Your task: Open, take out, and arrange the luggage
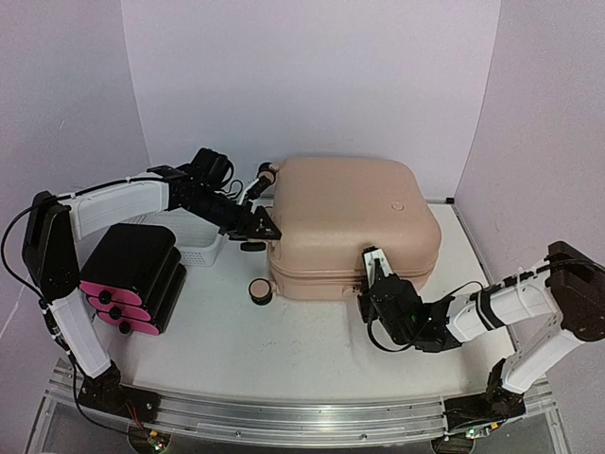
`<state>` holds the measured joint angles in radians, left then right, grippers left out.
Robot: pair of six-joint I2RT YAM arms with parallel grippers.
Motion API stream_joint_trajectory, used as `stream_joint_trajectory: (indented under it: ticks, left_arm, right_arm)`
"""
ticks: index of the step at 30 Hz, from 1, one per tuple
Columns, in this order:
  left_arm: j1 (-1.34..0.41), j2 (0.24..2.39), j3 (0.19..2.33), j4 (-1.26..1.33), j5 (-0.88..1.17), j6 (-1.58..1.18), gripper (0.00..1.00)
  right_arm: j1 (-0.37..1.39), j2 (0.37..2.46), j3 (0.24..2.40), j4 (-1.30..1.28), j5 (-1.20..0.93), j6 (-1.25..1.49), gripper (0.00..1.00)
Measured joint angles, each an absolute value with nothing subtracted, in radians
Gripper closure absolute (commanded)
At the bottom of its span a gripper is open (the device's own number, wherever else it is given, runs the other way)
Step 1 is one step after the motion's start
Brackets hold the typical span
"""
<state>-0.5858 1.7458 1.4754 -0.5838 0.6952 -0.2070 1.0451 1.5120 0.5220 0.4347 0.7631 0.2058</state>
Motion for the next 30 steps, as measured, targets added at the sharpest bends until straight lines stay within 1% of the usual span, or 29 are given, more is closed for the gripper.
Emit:
stream_joint_trajectory:
  ticks: [4, 9, 10, 11, 21, 30]
  left_arm:
    - [-0.590, 1.742, 1.470, -0.580, 0.695, -0.207, 0.32]
    - [-0.594, 1.741, 1.466, -0.574, 0.695, -0.206, 0.32]
    - [-0.595, 1.740, 1.465, -0.574, 0.695, -0.206, 0.32]
    - [-0.595, 1.740, 1.465, -0.574, 0.695, -0.206, 0.32]
    - [-0.596, 1.739, 1.465, -0.577, 0.701, -0.206, 0.32]
    - [-0.596, 1.739, 1.465, -0.586, 0.709, -0.206, 0.32]
  right_arm:
    - [1.028, 1.521, 0.524, 0.446, 0.775, 0.201, 0.83]
    - [1.005, 1.520, 0.523, 0.439, 0.769, 0.187, 0.89]
    - [0.998, 1.518, 0.523, 0.435, 0.757, 0.187, 0.92]
    - [0.989, 1.512, 0.523, 0.427, 0.738, 0.187, 0.99]
    - [0.877, 1.412, 0.500, 0.330, 0.427, 0.218, 1.00]
    - [0.844, 1.310, 0.495, 0.222, 0.297, 0.249, 1.00]
